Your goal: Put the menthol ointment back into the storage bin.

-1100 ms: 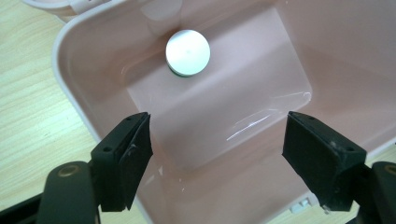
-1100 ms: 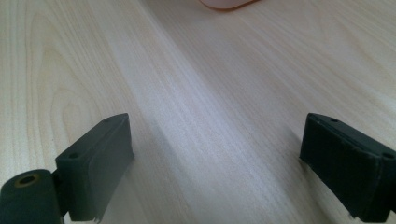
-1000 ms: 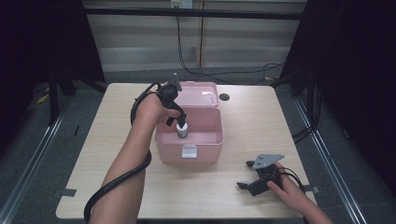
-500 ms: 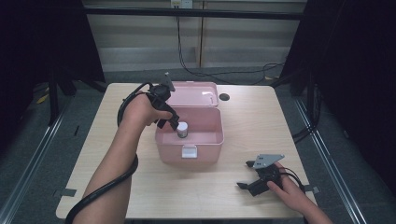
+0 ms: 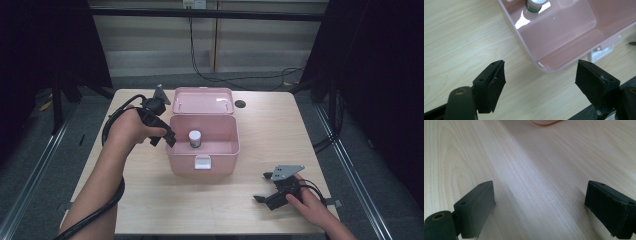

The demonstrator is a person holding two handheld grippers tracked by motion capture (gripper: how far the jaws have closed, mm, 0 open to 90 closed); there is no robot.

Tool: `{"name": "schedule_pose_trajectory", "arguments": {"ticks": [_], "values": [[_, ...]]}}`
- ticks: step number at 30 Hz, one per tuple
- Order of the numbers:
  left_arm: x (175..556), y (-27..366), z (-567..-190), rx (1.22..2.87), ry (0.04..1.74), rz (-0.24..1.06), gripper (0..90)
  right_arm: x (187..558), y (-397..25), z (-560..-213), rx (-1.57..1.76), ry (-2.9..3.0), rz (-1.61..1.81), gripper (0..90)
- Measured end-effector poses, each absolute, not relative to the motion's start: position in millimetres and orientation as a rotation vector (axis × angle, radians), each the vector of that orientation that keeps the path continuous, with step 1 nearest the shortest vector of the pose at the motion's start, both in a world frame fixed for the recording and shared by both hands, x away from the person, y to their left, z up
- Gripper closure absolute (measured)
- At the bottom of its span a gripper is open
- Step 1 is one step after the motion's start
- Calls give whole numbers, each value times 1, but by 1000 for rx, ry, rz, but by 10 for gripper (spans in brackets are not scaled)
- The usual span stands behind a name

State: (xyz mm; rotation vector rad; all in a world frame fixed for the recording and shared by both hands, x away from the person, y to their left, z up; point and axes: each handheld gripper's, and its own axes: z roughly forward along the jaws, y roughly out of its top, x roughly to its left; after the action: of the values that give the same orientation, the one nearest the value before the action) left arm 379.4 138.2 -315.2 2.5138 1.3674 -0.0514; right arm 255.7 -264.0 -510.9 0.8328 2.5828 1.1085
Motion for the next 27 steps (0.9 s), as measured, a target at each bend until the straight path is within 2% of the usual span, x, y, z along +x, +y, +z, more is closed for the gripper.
{"name": "schedule_pose_trajectory", "arguments": {"ticks": [10, 27], "values": [[359, 168, -332, 2507, 1357, -40, 235, 256, -264, -511, 834, 2581, 1110, 86], [341, 191, -392, 2465, 1346, -76, 237, 255, -264, -511, 835, 2583, 1108, 86]]}}
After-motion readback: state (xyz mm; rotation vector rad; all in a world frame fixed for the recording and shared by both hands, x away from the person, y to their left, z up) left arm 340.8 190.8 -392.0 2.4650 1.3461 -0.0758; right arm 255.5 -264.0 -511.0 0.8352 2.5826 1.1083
